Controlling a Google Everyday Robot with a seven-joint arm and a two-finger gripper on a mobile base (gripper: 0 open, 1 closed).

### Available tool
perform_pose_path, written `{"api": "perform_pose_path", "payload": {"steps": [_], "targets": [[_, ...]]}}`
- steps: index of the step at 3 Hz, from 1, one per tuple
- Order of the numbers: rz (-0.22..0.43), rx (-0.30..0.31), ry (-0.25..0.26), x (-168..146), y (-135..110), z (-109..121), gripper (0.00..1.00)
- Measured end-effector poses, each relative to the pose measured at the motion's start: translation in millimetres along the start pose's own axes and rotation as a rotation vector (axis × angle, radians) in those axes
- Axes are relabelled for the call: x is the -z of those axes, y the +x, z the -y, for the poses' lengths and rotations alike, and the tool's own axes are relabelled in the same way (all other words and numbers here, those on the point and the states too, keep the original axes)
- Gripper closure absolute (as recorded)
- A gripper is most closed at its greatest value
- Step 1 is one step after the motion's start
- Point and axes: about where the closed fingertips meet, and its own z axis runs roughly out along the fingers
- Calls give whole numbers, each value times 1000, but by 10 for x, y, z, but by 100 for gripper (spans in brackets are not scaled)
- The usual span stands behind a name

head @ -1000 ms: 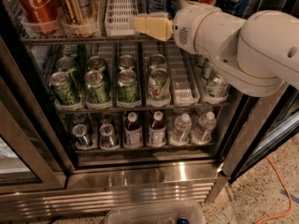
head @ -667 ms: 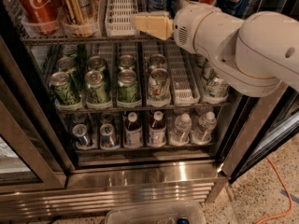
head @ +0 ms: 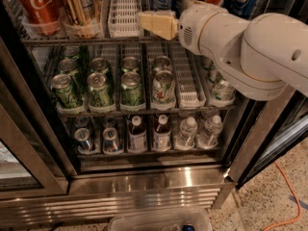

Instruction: Pick pepsi can from top shelf of fridge

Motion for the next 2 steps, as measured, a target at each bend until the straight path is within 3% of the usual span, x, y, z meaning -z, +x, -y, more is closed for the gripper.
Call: {"api": "perform_pose_path", "payload": {"steps": [1,2], "targets": [[5,-4,7,0,-12,19,23],[5,-4,8,6,-17,18,42]]}}
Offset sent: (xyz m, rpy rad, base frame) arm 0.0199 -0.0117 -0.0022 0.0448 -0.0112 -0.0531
